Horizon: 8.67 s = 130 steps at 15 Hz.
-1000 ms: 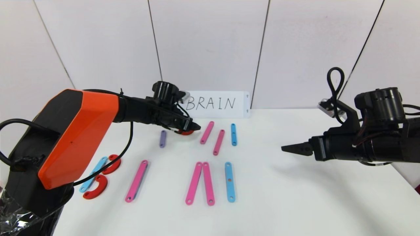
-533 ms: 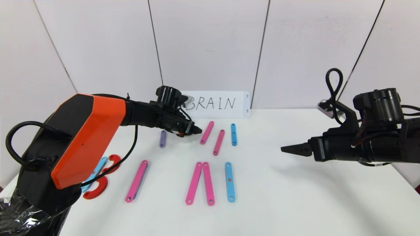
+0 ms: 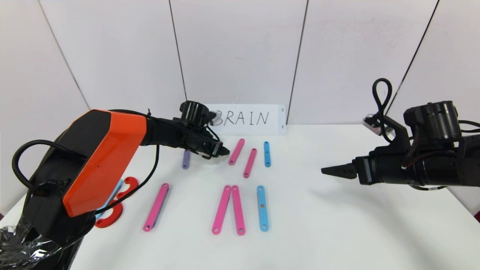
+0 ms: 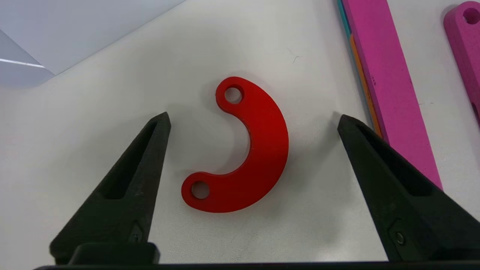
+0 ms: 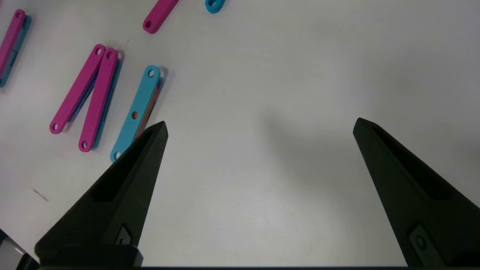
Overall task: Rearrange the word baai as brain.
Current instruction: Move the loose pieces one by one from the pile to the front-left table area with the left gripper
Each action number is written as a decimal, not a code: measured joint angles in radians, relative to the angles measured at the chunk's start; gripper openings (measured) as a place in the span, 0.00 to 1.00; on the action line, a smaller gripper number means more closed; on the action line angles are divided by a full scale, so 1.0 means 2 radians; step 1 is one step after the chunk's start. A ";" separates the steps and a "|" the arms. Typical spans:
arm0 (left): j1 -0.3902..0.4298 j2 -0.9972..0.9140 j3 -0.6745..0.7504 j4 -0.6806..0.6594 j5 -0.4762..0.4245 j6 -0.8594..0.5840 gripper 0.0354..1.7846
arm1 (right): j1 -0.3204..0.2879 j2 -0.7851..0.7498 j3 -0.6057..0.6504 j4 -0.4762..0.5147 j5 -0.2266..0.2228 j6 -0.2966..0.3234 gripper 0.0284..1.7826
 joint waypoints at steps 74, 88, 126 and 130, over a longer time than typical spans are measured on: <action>-0.081 -0.158 0.150 0.289 0.244 -0.485 0.15 | 0.001 0.000 0.001 0.001 0.001 0.002 0.97; -0.074 -0.146 0.136 0.290 0.247 -0.475 0.46 | 0.003 0.001 0.002 0.000 0.001 0.002 0.97; 0.010 -0.045 -0.035 0.270 0.223 -0.356 0.14 | 0.004 0.003 0.004 0.000 0.000 0.001 0.97; 0.009 -0.085 -0.018 0.276 0.223 -0.373 0.14 | 0.004 0.003 0.004 0.000 0.000 0.001 0.97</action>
